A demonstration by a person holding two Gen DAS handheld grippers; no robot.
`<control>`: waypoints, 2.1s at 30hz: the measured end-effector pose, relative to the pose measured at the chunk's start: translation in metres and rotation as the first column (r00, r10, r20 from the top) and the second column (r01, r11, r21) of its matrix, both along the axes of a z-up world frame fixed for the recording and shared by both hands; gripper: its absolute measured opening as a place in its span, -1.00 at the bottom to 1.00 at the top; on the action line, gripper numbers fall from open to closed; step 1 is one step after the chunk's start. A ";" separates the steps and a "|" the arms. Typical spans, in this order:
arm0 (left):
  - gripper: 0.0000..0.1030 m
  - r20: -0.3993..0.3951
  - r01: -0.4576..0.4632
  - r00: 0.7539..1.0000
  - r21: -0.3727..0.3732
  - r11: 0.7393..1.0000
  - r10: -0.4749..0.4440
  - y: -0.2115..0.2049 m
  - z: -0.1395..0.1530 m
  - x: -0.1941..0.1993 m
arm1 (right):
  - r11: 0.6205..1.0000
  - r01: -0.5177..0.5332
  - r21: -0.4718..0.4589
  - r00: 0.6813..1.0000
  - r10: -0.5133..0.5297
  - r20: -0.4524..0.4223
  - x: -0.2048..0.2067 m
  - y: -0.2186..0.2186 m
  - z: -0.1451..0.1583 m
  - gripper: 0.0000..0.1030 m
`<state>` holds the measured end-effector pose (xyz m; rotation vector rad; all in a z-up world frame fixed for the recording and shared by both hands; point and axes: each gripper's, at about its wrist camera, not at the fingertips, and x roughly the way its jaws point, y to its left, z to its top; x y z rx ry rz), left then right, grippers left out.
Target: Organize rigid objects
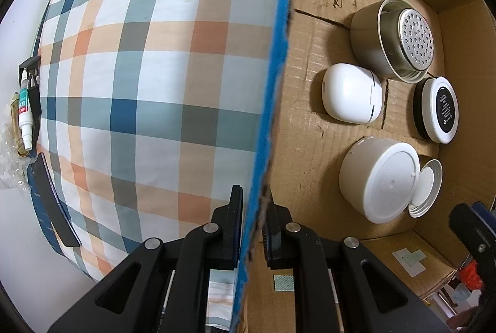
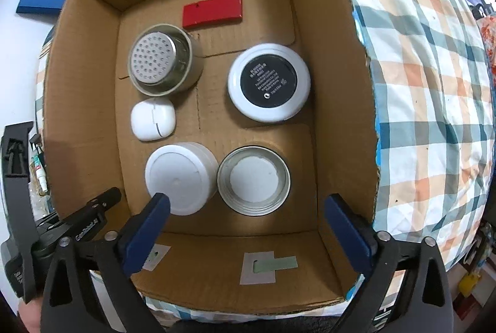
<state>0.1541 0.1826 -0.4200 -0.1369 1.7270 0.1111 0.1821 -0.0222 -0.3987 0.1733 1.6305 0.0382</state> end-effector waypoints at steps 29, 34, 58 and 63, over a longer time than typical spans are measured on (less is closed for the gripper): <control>0.92 0.354 0.092 0.929 0.072 0.993 -0.111 -0.052 0.180 -0.030 | 1.000 -0.005 0.001 0.969 0.005 0.249 -0.045 -0.038 0.131 1.00; 0.92 0.399 0.098 0.909 0.074 0.993 -0.119 -0.060 0.213 -0.043 | 1.000 0.005 0.007 0.951 -0.006 0.310 -0.058 -0.050 0.167 1.00; 0.92 0.505 0.117 0.851 0.081 0.990 -0.142 -0.087 0.349 -0.105 | 0.999 -0.007 -0.035 0.875 0.023 0.483 -0.142 -0.088 0.342 1.00; 0.92 0.513 0.122 0.845 0.092 0.988 -0.152 -0.089 0.357 -0.111 | 0.999 -0.010 -0.047 0.875 0.031 0.483 -0.149 -0.088 0.351 1.00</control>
